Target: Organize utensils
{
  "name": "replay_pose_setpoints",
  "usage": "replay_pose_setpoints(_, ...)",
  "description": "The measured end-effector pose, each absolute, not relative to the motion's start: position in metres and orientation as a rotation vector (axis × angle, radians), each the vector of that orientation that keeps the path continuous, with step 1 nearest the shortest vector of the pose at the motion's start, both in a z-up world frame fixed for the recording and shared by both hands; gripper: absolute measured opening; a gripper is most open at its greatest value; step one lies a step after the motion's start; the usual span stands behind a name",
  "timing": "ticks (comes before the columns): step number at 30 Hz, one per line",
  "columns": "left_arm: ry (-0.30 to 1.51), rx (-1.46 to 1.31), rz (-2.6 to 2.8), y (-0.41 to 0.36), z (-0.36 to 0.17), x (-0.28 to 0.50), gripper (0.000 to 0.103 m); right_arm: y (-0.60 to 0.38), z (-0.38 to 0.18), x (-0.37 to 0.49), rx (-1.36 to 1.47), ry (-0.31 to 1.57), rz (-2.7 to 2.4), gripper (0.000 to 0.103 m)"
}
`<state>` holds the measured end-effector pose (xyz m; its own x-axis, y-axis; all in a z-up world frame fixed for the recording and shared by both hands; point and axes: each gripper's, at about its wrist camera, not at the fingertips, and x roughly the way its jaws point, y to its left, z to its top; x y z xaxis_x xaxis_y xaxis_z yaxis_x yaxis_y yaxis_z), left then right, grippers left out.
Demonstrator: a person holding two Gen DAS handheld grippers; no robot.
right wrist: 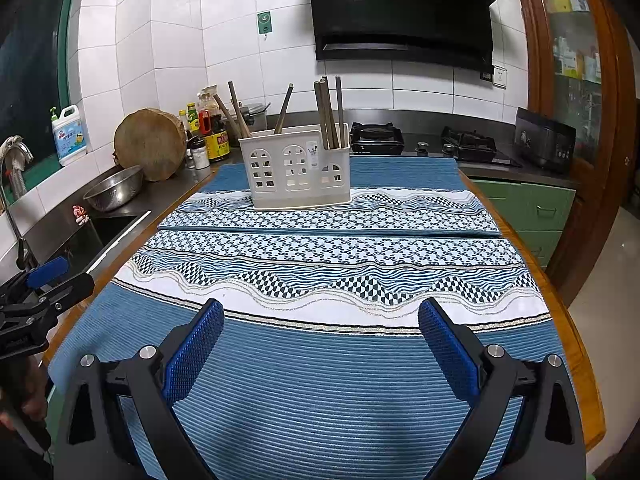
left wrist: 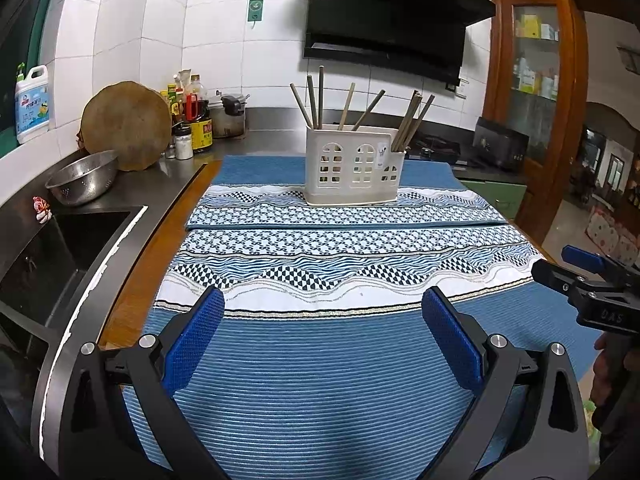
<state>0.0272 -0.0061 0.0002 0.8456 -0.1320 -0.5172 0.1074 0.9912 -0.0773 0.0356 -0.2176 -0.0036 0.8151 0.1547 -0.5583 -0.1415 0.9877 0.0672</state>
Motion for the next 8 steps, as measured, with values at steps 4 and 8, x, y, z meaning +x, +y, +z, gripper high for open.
replay_pose_setpoints(4, 0.556, -0.06, -0.13, -0.0039, -0.0009, 0.0282, 0.098, -0.2185, -0.0057, 0.0359, 0.026, 0.6, 0.157, 0.094)
replay_pose_setpoints(8, 0.56, -0.059, -0.125, -0.0031, -0.002, 0.029, 0.098, -0.2184, -0.0067, 0.0358, 0.027, 0.601, 0.156, 0.094)
